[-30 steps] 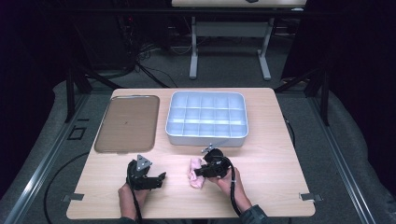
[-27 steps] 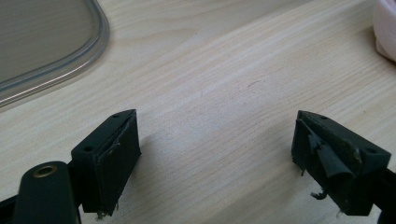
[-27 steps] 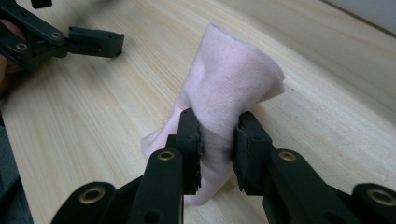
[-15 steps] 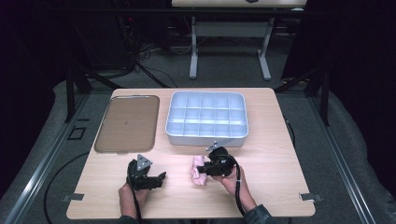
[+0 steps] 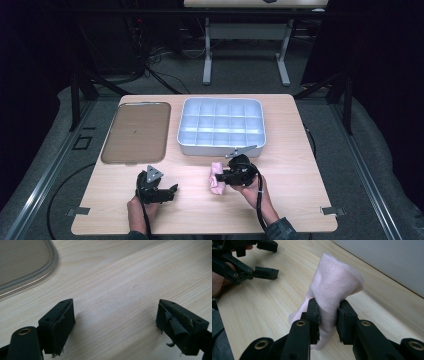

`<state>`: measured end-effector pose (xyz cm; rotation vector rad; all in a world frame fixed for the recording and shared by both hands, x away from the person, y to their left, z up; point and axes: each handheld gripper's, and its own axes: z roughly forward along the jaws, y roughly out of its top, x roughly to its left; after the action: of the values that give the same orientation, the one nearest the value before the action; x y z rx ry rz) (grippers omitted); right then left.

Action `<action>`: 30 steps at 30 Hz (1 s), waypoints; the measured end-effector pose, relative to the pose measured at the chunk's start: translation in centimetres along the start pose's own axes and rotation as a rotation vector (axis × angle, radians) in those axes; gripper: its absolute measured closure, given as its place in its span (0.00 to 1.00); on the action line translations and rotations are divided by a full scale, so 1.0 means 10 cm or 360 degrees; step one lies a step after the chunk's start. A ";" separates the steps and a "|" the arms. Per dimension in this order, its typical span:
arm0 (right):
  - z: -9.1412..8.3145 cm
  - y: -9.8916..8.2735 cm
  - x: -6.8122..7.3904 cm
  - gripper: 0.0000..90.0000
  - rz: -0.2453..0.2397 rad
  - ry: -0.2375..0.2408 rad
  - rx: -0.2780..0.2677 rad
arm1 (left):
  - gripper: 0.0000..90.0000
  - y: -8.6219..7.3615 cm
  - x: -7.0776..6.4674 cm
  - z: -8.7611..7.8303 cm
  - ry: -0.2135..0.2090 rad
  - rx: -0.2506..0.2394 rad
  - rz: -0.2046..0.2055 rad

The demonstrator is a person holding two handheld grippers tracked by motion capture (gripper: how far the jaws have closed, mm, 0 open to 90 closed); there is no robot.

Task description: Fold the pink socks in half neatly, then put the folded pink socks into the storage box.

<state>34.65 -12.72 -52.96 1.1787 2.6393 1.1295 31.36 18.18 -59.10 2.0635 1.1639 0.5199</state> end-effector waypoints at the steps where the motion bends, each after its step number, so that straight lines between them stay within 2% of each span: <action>1: 0.00 0.01 0.00 0.82 -0.0008 -0.0011 0.0005 | 0.17 0.00 0.00 0.00 0.0000 0.0000 0.0000; 14: -0.15 0.06 -0.03 0.82 -0.0025 -0.0030 -0.0054 | 0.17 0.00 0.00 0.00 0.0004 -0.0001 0.0004; 15: -0.16 0.06 -0.02 0.82 -0.0014 -0.0037 -0.0076 | 0.17 0.00 0.00 0.00 0.0004 0.0000 0.0004; 30: -0.35 0.14 -0.10 0.82 -0.0004 -0.0097 -0.0122 | 0.17 0.01 0.00 0.01 -0.0005 -0.0002 0.0003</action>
<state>35.16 -14.91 -49.73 1.1764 2.5284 1.1638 31.48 18.09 -59.10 2.0638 1.1596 0.5180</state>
